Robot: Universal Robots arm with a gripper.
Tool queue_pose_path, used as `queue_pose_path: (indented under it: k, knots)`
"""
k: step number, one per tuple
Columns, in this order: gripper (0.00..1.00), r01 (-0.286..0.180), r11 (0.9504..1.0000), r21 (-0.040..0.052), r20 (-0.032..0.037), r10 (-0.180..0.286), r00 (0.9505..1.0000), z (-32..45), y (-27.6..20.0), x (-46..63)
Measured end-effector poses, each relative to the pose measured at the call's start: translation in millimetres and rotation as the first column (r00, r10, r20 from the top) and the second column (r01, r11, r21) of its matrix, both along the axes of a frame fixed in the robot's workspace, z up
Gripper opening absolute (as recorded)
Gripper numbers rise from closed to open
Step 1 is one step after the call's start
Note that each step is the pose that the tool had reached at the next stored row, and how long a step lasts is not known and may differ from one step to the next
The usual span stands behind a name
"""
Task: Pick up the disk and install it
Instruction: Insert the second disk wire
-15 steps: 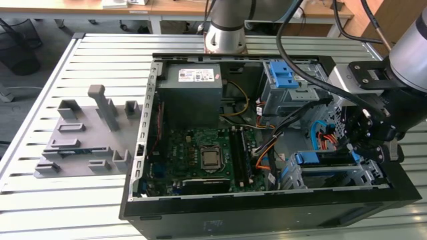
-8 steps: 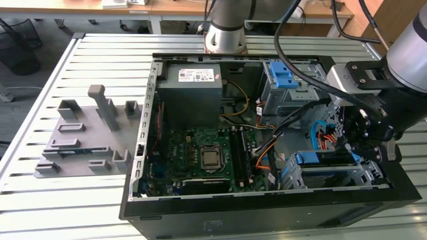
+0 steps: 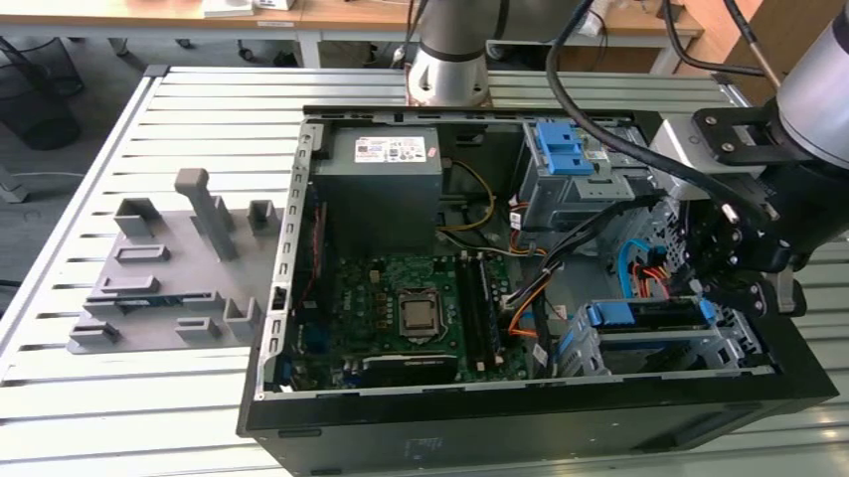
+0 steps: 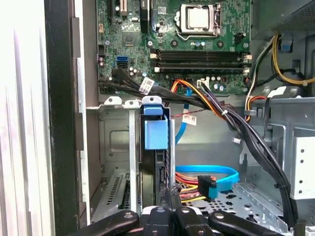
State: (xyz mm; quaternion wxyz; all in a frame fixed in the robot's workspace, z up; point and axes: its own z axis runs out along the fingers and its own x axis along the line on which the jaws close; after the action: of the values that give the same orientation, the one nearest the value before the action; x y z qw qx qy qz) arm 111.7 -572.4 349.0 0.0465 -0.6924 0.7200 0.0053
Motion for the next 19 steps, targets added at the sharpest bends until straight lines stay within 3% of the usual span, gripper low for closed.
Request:
queue_pose_path:
  k: [6, 13, 19]
  knots:
    - [0.11, 0.000, 1.0000, -0.0001, 0.0000, 0.000, 1.0000, 0.0, -0.1, -15.5]
    - [0.11, 0.000, 1.0000, -0.0001, -0.0001, 0.000, 1.0000, 5.5, 0.5, -15.7]
    - [0.11, 0.000, 1.0000, 0.0000, -0.0001, 0.000, 1.0000, 11.6, 4.0, -15.7]
